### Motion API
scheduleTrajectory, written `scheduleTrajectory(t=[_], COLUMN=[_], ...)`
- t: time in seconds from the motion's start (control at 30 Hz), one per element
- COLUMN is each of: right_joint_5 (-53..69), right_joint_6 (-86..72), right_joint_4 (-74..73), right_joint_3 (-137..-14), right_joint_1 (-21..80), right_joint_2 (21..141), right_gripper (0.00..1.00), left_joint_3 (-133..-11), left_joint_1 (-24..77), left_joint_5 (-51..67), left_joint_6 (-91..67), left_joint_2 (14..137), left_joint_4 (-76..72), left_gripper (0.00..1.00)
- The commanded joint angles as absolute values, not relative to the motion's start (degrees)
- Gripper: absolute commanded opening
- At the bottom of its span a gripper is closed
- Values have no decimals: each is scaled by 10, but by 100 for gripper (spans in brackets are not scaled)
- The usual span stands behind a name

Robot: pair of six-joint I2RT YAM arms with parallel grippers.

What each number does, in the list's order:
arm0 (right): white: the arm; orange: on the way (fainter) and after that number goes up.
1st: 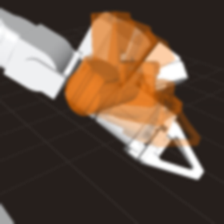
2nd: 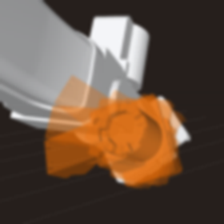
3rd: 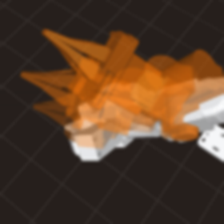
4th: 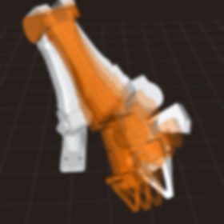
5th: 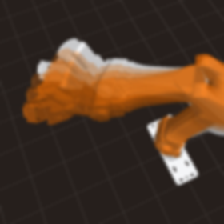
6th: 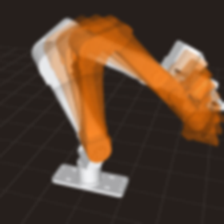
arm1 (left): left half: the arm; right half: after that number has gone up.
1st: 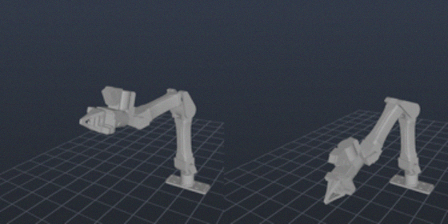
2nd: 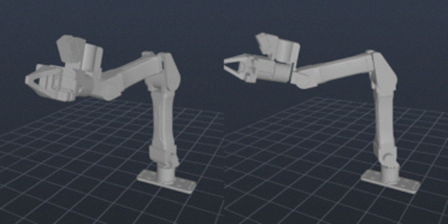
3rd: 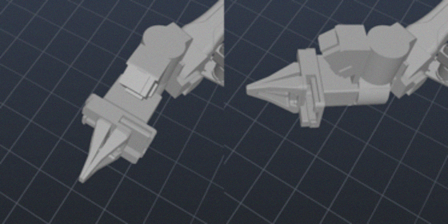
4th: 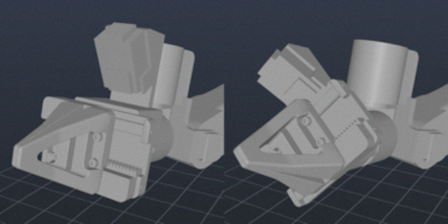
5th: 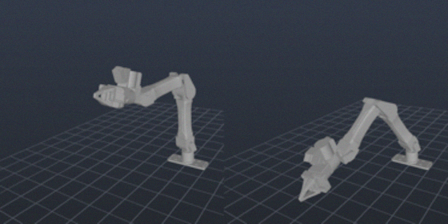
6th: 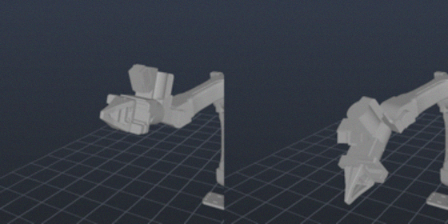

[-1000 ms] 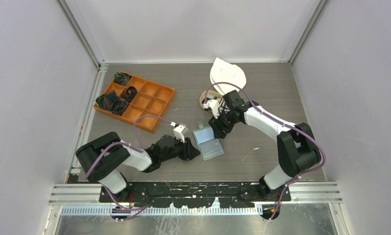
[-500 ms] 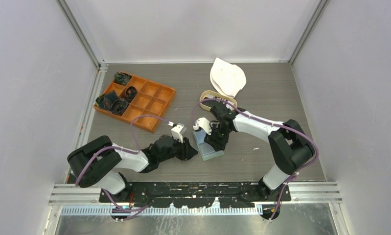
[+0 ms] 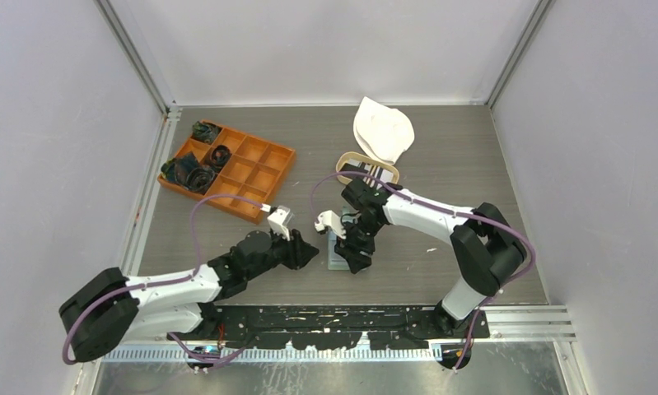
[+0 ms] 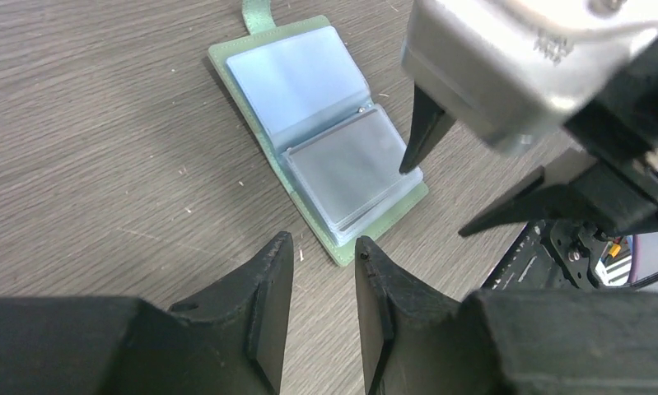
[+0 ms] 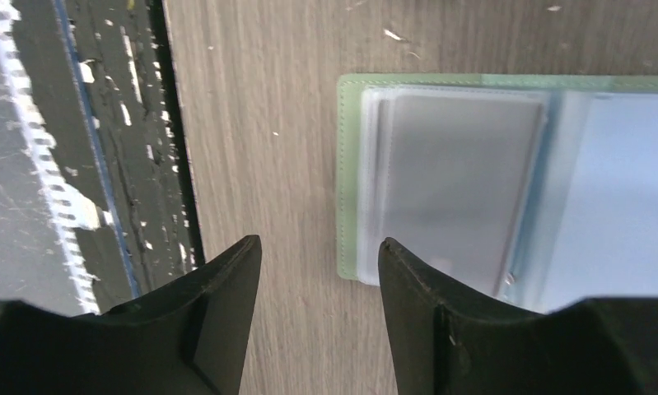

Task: Put the credit cards into the card holder
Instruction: Turn over the card slot in the card holder.

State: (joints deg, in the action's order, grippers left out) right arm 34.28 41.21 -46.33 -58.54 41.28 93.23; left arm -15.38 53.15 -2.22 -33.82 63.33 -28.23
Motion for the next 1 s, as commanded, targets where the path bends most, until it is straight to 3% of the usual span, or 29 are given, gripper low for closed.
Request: scheduleTrajectory(t=[0.0, 0.03, 0.1, 0.2, 0.43, 0.8, 0.97], right_joint_5=[277, 250, 219, 198, 173, 168, 205], right_joint_6=[407, 413, 438, 456, 433, 386, 346], right_joint_4=[-408, -377, -314, -284, -281, -316, -330], right_joint_3=[-581, -564, -526, -510, -524, -562, -577], right_joint_1=[410, 410, 411, 411, 413, 413, 409], right_joint_2=[864, 849, 833, 852, 895, 933, 931], right_gripper=[61, 64, 77, 80, 75, 42, 33], left_joint_3=[-126, -117, -100, -87, -95, -116, -129], left_joint_1=[533, 533, 533, 533, 533, 533, 533], left_joint_5=[-36, -33, -31, -36, -25, 17, 23], left_joint_6=[-340, -348, -368, -389, -417, -438, -443], left_joint_2=[574, 565, 553, 543, 558, 642, 678], left_joint_4=[-255, -264, -287, -311, -312, -342, -361], left_gripper=[35, 35, 46, 59, 56, 51, 51])
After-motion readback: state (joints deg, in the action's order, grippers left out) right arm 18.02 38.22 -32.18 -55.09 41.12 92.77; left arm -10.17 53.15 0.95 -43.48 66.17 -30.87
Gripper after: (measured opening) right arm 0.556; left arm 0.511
